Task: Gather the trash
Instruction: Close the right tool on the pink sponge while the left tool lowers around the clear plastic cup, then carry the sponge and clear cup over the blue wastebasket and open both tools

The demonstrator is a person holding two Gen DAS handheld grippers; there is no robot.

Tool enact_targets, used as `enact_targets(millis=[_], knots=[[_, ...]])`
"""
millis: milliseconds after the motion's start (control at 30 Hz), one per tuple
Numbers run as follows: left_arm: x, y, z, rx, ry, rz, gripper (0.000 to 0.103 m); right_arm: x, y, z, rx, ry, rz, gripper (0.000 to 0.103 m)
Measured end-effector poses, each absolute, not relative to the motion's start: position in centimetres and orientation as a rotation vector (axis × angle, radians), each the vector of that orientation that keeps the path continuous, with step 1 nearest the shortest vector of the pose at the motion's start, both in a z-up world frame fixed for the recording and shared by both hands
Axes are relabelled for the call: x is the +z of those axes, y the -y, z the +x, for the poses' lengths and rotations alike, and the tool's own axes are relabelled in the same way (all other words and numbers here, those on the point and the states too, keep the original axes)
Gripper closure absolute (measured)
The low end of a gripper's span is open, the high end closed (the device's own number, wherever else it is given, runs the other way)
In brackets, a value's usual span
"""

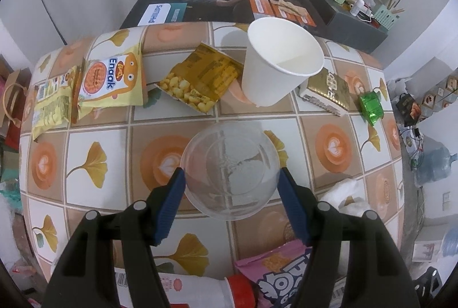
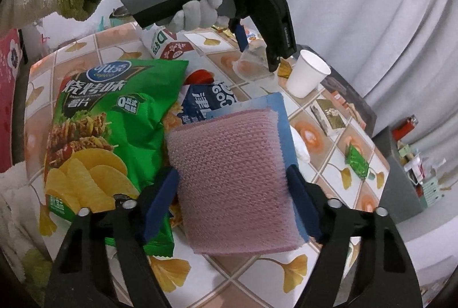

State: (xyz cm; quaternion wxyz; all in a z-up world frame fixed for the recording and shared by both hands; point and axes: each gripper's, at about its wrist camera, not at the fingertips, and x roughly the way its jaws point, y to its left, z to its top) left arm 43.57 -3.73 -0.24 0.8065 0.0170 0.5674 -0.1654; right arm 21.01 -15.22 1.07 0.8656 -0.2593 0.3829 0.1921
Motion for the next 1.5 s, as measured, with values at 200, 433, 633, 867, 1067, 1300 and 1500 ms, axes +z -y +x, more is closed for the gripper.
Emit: enact_targets(millis=[200,433,633,867,1067,1300,1500], knots=[[0.3,3.8,43.3,-0.361,-1.203,0.034,0.039,1.4,15.6,21.0,0.393,-0.802,-0.533,0.041],[0.2,3.9,43.2,-0.367,-1.209,0.028,0.039,0.5,14.4,21.3,0.426,-0.814,-0.588,0.023],[0.1,3.8,43.2,-0.363,-1.210,0.018,0.039,0.0,13.6,21.5,0.410,-0.814,-0.632,0.022],[0.1,3.5,43.4,-0.360,-1.211,0.009,0.039,0.3,13.8,21.8,0.385,-0.835,-0.606,0.030],[0.4,3.1,43.2,-0.367,-1.202,-0.002,0.039,1.1,14.2,21.6,0.379,-0.820,-0.581,0.033],[1.8,2.6,42.8,-0.360,-1.177,-0.021,0.039,2.6,14.8,20.8,0.355,-0.779,-0.556,0.033],[3.7,2.4,41.9,-0.356,-1.152,-0.028,0.039,4.7,15.9,19.9,0.321,-0.740,-0.509,0.033]])
